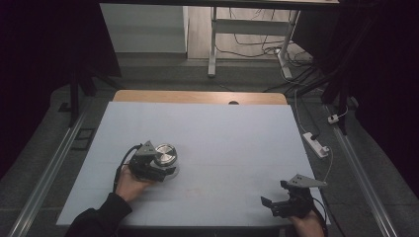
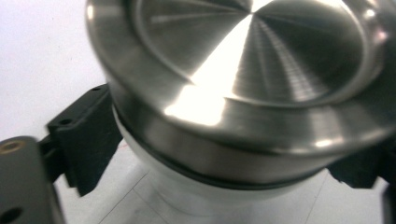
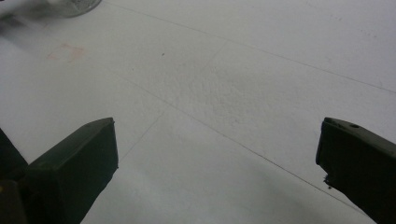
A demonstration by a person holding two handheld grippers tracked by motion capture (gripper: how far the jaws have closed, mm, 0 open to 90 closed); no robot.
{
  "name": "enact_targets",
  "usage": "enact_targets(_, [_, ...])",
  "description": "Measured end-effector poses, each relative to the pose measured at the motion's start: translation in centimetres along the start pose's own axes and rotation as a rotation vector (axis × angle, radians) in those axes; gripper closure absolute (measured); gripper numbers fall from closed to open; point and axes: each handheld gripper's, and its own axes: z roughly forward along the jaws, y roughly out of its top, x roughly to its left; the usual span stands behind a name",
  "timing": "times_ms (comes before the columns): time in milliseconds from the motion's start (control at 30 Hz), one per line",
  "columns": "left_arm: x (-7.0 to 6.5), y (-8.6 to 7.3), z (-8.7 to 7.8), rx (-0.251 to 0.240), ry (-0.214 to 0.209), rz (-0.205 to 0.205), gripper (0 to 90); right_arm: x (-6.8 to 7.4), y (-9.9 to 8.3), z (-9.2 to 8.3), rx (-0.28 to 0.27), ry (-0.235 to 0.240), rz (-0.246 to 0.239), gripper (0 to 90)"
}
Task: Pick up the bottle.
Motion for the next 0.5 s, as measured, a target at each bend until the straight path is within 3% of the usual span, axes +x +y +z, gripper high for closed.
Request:
enact_targets(233, [-0.22, 0.17, -0.07, 0.016, 0.016, 0.027, 15.4, 0.03, 0.01, 0.01, 0.002, -0.002, -0.004, 0.0])
enact_targets(500, [-0.43, 0.47, -0.1, 0.033, 0.03, 0.014, 15.8, 0.07, 0.0, 0.02, 0.001, -0.001, -0.008, 0.0])
